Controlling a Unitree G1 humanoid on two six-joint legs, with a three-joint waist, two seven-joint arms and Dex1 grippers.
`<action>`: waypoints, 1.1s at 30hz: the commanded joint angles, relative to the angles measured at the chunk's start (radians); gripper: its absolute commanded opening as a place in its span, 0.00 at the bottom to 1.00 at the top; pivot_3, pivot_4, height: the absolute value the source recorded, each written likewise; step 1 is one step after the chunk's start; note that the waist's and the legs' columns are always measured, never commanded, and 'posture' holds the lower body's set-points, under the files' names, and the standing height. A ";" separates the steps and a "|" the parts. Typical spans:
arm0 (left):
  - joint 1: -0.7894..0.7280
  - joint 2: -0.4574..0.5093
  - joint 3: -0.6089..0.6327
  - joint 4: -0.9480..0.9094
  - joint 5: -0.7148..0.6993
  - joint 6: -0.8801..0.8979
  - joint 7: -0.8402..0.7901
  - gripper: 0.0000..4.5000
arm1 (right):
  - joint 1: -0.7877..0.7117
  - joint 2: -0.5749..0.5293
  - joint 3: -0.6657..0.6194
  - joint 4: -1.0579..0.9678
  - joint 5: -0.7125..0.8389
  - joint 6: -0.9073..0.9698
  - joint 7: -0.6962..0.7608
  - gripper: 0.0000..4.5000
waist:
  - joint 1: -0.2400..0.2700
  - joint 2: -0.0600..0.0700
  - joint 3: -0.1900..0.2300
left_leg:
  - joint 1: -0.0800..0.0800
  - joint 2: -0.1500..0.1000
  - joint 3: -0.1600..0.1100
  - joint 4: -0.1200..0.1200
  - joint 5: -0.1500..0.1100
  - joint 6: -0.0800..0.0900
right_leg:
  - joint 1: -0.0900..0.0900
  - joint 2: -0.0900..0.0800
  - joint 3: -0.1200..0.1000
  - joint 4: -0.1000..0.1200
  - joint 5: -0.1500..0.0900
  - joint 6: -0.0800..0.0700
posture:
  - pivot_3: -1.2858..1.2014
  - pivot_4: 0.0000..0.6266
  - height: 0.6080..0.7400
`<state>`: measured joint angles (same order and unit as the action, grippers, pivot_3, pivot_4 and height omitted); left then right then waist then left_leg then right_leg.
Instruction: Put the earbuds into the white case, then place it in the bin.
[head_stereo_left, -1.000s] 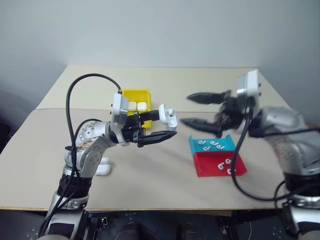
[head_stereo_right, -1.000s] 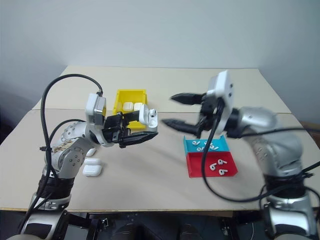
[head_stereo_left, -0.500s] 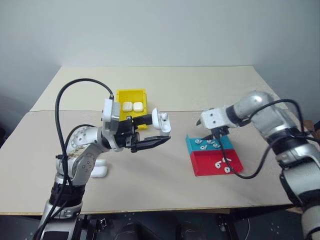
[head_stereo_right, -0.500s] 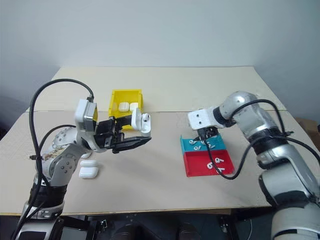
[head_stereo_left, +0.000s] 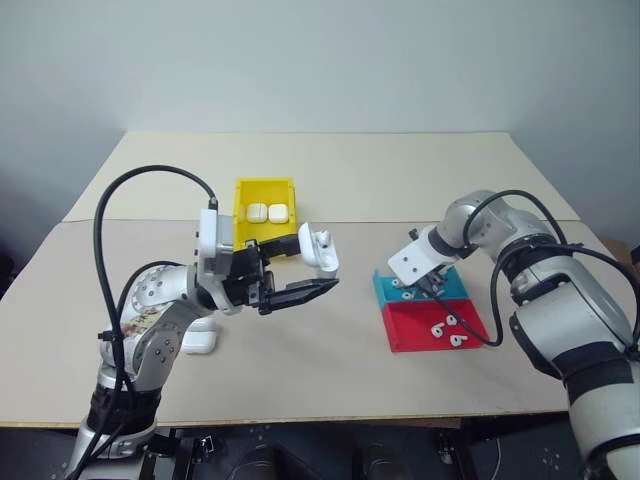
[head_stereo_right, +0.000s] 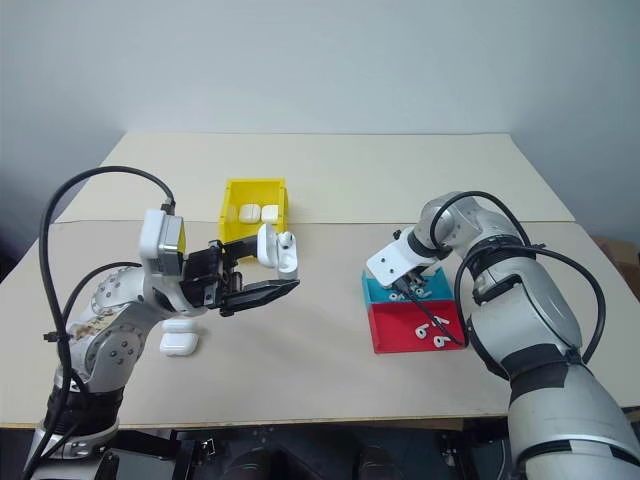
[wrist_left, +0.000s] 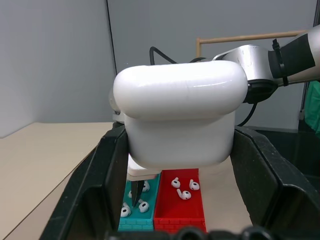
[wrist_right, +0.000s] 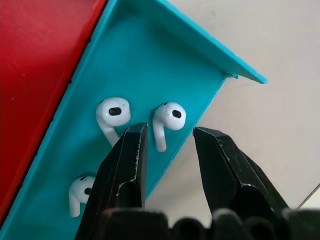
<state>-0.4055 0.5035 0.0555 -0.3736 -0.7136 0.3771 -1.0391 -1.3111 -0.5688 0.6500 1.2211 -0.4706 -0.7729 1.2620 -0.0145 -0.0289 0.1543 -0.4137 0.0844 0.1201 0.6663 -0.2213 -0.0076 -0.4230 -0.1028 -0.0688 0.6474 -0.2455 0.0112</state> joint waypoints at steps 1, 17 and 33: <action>0.009 0.008 0.022 -0.050 -0.027 0.000 0.019 0.62 | -0.018 0.006 -0.015 0.011 -0.026 -0.024 -0.036 0.41 | 0.000 0.000 0.000 | 0.000 0.000 0.000 0.000 0.000 0.000 | 0.000 0.000 0.000 0.000 0.000 0.000 | 0.52 0.24 1.00; 0.017 0.024 0.020 -0.073 -0.041 0.007 0.053 0.62 | 0.003 0.029 -0.011 0.042 -0.113 -0.031 -0.141 0.41 | 0.000 0.001 0.000 | 0.001 0.000 0.000 0.000 0.001 -0.001 | 0.001 0.000 0.000 0.001 0.000 0.000 | 0.52 0.24 1.00; 0.033 0.044 0.023 -0.086 -0.051 0.004 0.069 0.62 | 0.022 0.040 -0.014 0.048 -0.110 -0.044 -0.113 0.41 | -0.001 0.001 0.000 | 0.004 0.000 0.000 -0.001 0.001 -0.001 | 0.002 0.000 0.000 0.001 0.000 0.000 | 0.52 0.24 1.00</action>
<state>-0.3729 0.5421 0.0602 -0.4204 -0.7480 0.3889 -0.9722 -1.3080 -0.5326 0.6440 1.2598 -0.5783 -0.8034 1.1386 -0.0151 -0.0284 0.1545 -0.4101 0.0844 0.1201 0.6650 -0.2204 -0.0092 -0.4207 -0.1028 -0.0686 0.6479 -0.2455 0.0110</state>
